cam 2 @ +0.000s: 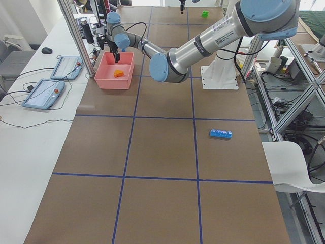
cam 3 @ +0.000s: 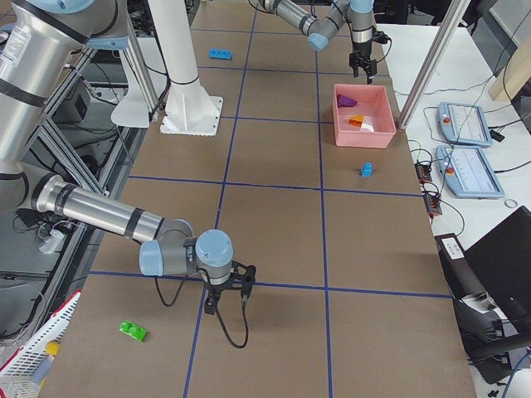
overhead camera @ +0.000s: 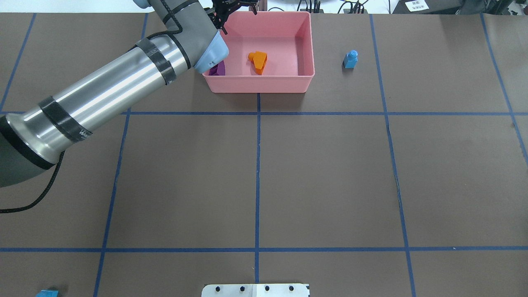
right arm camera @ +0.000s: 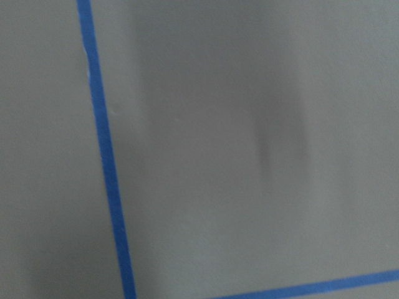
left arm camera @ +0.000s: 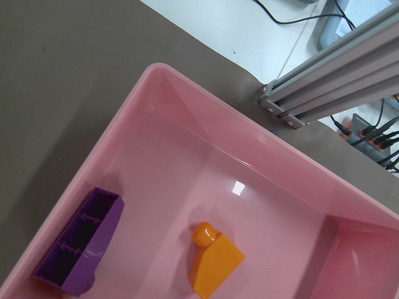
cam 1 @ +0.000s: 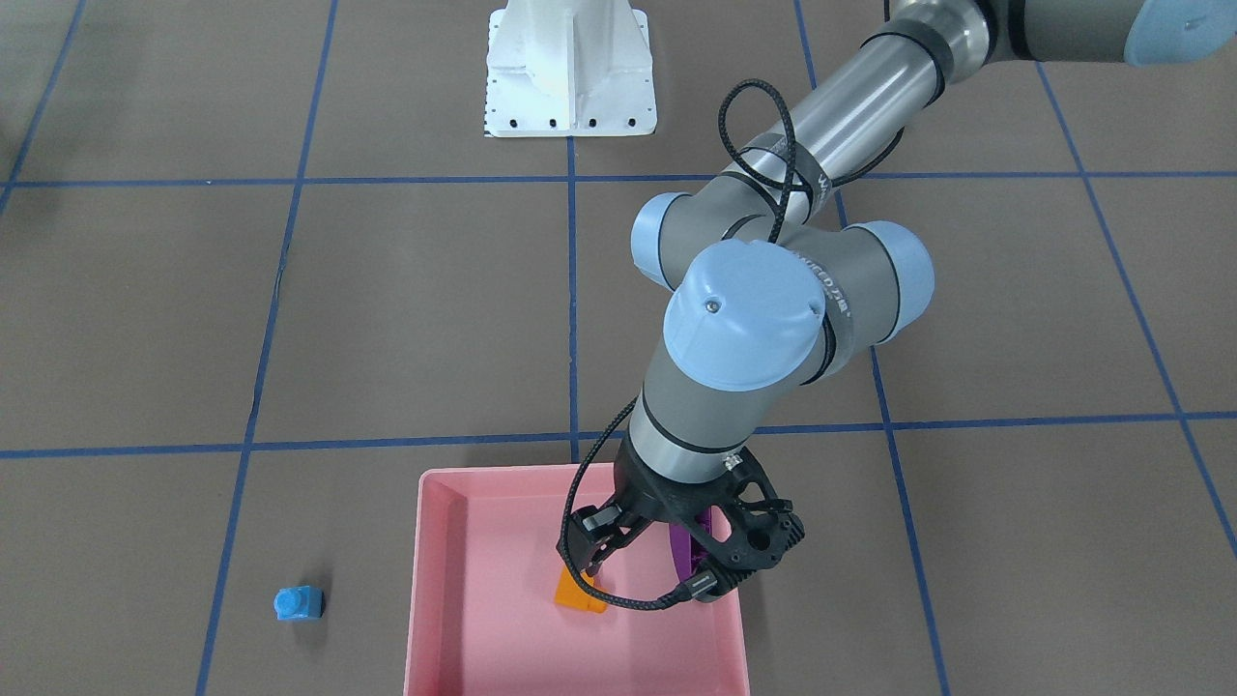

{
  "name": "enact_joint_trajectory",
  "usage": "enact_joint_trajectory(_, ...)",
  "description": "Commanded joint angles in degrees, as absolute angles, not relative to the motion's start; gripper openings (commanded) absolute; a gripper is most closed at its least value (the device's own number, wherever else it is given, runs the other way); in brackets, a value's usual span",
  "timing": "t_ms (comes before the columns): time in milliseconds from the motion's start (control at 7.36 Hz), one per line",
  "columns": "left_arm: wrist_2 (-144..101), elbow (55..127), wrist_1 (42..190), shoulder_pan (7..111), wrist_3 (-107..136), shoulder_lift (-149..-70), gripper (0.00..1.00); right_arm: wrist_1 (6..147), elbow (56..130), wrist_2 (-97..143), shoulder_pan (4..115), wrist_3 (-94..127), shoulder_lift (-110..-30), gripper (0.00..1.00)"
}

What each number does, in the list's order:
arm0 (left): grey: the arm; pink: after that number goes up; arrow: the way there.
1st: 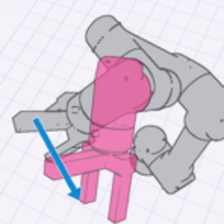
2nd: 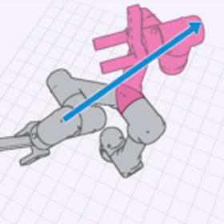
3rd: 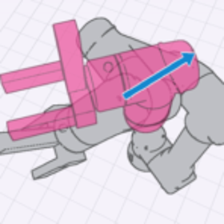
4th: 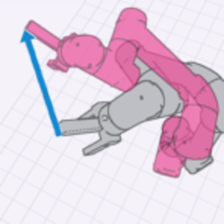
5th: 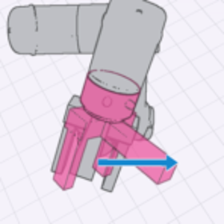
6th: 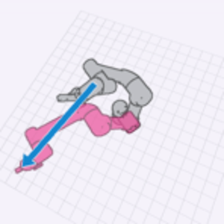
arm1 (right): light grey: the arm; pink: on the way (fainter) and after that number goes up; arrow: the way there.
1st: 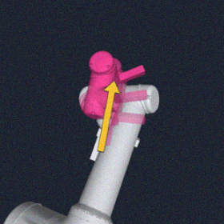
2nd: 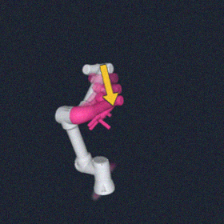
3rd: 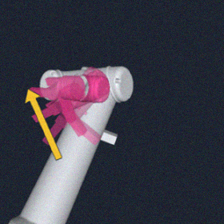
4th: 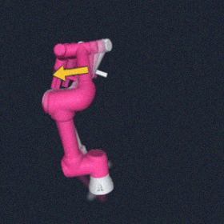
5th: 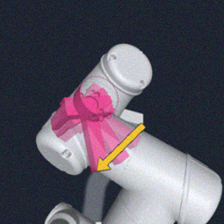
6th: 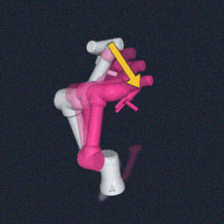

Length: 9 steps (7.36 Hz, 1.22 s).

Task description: Put all blocks into box

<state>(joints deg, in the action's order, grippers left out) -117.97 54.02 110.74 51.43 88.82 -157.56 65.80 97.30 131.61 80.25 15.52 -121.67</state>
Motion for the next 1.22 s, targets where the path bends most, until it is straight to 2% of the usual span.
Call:
enact_joint_trajectory(0,-118.9,67.3,97.4,51.9,88.6,-154.4,1.0,62.9,94.9,130.2,83.8,4.4,-129.5,1.0)
enact_joint_trajectory(136,-119.1,75.5,93.7,51.9,83.5,-149.5,1.0,58.5,90.4,130.3,85.0,3.0,-130.6,1.0)
enact_joint_trajectory(408,-119.2,100.2,94.6,51.4,82.1,-129.0,1.0,50.2,79.9,134.5,86.7,4.0,-130.3,1.0)
enact_joint_trajectory(544,-118.6,106.5,94.3,51.3,82.4,-124.4,1.0,50.2,78.4,136.7,89.3,4.3,-130.3,1.0)
enact_joint_trajectory(816,-118.7,108.9,94.1,51.5,82.5,-123.3,1.0,50.0,76.7,136.9,92.5,5.8,-130.6,0.99)
enact_joint_trajectory(951,-118.8,111.0,94.0,51.6,81.7,-119.9,1.0,50.0,76.6,137.2,93.9,7.0,-130.6,0.44)
enact_joint_trajectory(1087,-118.9,113.0,93.9,51.6,78.5,-115.4,1.0,49.8,77.1,137.9,93.9,9.9,-130.4,0.0)
